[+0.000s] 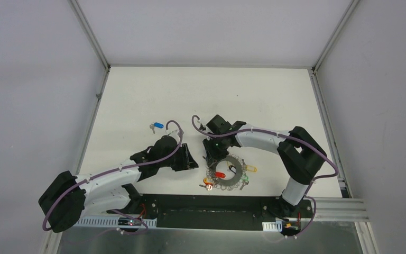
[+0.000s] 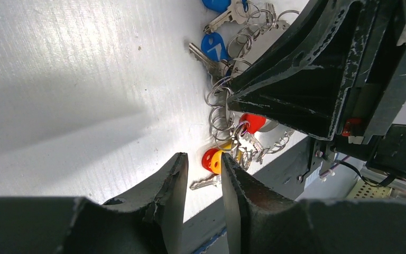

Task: Put the keys on the keyring

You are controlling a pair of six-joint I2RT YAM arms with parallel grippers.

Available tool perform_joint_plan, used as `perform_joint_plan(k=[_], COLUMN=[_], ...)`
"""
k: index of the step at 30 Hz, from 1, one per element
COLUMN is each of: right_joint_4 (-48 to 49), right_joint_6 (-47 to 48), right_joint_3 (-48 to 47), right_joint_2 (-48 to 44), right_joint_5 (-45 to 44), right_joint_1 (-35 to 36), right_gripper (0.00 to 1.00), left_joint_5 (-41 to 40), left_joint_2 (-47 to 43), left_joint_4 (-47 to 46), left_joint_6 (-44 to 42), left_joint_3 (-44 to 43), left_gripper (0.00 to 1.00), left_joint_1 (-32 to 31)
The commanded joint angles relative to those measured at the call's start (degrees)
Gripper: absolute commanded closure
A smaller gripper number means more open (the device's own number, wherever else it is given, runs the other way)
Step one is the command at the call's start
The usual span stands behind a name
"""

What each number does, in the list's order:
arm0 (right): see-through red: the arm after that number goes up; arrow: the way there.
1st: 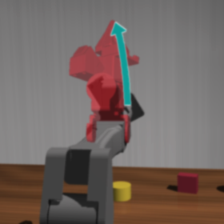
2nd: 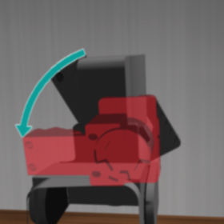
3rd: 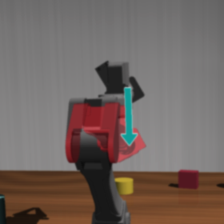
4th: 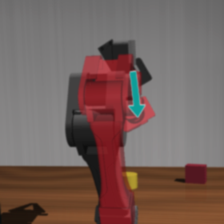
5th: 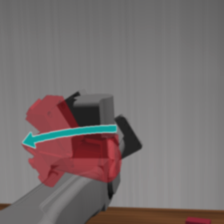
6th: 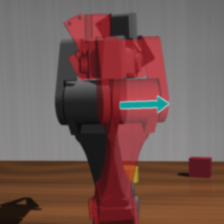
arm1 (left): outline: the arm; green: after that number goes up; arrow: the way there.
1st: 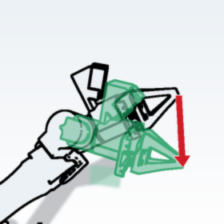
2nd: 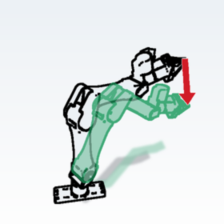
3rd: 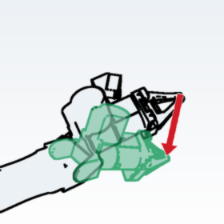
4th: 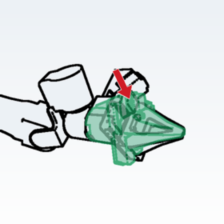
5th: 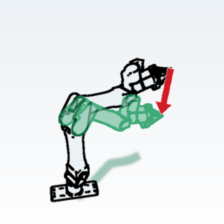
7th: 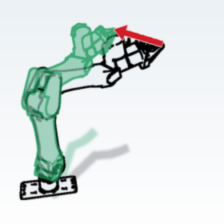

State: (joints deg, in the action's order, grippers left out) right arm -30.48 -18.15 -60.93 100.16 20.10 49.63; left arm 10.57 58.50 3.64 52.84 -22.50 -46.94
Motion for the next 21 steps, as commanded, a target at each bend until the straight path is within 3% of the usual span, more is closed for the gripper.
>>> perform_joint_plan(k=[1, 12, 21], right_joint_4=[-1.0, 0.6, 3.4], right_joint_6=[-1.2, -1.9, -0.8], right_joint_3=[-2.5, -0.9, 1.4], right_joint_2=[0.8, -3.7, -8.0], right_joint_5=[-3.5, -4.1, -0.3], right_joint_1=[0.2, -0.4, -3.4], right_gripper=[0.78, 0.68, 0.68], left_joint_5=[0.3, 3.7, 5.1], left_joint_2=[0.7, 8.5, 11.2], left_joint_4=[-1.3, -6.9, -12.7], left_joint_6=[-1.5, -3.0, -6.0], left_joint_3=[0.4, -0.7, -0.8], left_gripper=[0.69, 0.62, 0.62], left_joint_1=[-0.5, -0.5, -0.5])
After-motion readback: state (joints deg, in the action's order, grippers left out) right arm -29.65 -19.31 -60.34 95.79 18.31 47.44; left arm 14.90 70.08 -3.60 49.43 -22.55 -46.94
